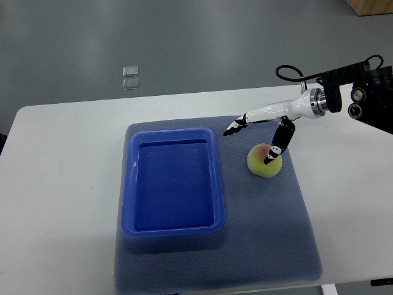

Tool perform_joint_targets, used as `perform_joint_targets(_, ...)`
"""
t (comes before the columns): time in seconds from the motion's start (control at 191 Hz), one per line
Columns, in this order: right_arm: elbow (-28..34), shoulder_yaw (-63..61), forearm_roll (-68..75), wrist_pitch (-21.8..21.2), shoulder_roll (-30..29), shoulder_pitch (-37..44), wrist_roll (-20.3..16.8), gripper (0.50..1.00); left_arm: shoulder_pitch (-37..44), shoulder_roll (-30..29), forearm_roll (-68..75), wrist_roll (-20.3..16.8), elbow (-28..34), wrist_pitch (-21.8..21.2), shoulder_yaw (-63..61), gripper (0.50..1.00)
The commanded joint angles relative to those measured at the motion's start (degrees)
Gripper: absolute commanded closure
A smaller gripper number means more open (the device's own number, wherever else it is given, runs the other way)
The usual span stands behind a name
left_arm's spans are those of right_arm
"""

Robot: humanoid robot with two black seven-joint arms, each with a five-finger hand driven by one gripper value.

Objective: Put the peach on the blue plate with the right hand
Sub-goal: 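Lower the open right hand over the peach beside the blue tray, then close the right hand fingers around the peach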

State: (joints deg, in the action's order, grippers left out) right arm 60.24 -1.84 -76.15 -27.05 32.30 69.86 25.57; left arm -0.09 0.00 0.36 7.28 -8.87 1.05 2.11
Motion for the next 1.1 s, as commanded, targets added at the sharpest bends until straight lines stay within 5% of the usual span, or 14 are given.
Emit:
perform_joint_targets(0.0,0.3,1.5,-2.9,1.7,-0.3,-0.1,0.0,0.572,0.0,0.0,0.0,0.0,0.0,0.0,0.0,0.500)
perform_joint_targets(0.246,0.4,6.9,-5.6,9.8,-1.0,-0.1,0.0,0.572,-0.1,0.0,0.0,0.0,0.1,-0.1,0.0,0.500)
perform_joint_targets(1.092,-1.5,10.8,-9.9,12.8,-2.2,-0.8,-0.5,0.572,-0.1,0.0,0.0,0.0,0.1,-0.1,0.0,0.500)
